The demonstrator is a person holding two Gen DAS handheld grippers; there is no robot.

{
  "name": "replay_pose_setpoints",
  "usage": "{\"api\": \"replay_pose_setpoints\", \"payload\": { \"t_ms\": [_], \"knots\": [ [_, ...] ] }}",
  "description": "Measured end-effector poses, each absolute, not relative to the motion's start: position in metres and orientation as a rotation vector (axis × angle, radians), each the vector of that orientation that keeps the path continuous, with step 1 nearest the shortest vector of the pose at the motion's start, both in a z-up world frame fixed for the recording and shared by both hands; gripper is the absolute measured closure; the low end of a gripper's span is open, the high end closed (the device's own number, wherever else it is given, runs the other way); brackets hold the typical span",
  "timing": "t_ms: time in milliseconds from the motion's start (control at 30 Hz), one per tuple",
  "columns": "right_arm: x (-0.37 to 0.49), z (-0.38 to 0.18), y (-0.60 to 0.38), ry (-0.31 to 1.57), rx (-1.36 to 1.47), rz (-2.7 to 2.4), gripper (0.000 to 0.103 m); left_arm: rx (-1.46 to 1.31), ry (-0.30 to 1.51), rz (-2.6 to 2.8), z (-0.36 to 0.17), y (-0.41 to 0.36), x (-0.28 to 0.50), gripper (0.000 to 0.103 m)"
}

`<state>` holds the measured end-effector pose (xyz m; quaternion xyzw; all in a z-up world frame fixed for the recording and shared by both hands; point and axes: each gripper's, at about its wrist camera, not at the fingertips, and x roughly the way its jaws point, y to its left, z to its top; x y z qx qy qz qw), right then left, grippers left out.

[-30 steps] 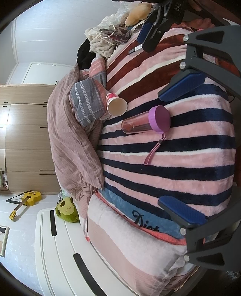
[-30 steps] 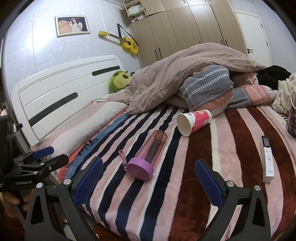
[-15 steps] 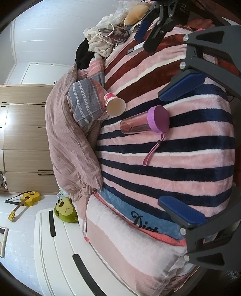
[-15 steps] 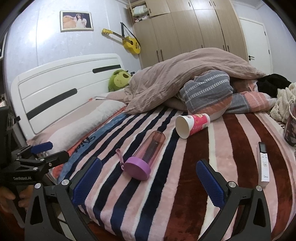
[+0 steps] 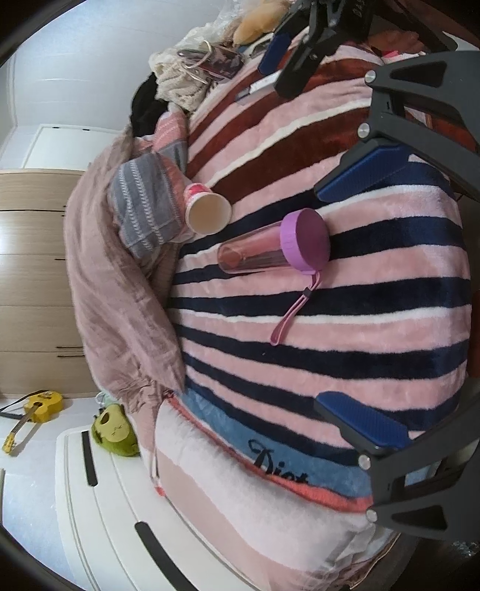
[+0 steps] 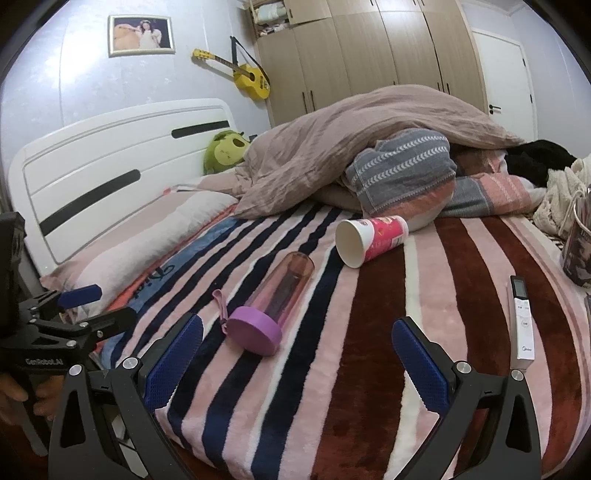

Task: Flip cup upside down
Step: 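Move the left tool toward the pink bottle lying on the blanket, then close the left tool on the bottle's purple lid end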

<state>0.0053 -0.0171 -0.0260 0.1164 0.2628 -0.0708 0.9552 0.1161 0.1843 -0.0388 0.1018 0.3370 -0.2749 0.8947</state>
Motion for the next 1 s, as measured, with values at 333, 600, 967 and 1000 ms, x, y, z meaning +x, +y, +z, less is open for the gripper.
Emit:
{"api": "replay_pose_setpoints", "payload": {
  "t_ms": [333,600,967,1000],
  "knots": [
    [0.04,-0.068,-0.058,0.623,0.328,-0.16,0.0,0.238,0.843,-0.663,-0.098,0.118,0.168,0.001],
    [0.074,-0.106,-0.081,0.699,0.386,-0.141,0.0,0.198,0.912,-0.707,-0.128,0.08,0.2,0.028],
    [0.084,-0.12,-0.09,0.726,0.461,-0.103,0.0,0.198,0.919,-0.73,-0.135,0.082,0.201,0.035],
    [0.083,-0.119,-0.088,0.726,0.468,-0.092,0.0,0.2,0.921,-0.733,-0.135,0.086,0.198,0.035]
  ]
}}
